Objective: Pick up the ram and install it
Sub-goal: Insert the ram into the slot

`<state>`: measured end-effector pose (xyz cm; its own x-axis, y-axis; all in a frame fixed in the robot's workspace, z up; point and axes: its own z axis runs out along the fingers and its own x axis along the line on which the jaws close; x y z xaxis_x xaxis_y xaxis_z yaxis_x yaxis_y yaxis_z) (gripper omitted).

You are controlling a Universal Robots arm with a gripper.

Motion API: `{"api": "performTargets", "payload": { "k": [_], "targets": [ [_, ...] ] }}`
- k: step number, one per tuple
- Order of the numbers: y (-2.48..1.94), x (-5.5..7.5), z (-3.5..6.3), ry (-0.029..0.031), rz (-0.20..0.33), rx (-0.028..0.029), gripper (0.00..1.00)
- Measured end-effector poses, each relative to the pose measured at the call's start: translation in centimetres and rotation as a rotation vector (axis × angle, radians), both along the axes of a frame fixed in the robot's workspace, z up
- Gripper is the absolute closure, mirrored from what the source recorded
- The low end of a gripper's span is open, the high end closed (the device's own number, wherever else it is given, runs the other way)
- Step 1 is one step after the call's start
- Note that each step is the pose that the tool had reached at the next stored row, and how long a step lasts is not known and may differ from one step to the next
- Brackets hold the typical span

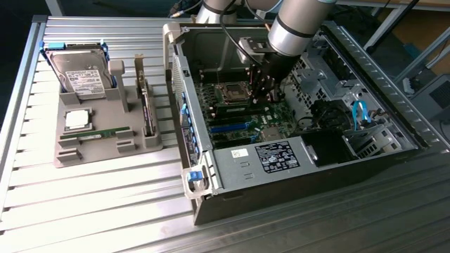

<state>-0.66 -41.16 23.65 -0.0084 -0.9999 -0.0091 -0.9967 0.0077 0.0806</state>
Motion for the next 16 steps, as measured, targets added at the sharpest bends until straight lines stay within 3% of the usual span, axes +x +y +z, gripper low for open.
{"api": "performTargets", "payload": {
  "k": [16],
  "targets": [
    [0.00,0.03,0.29,-0.0001,0.000,0.0002,0.87]
  ]
}}
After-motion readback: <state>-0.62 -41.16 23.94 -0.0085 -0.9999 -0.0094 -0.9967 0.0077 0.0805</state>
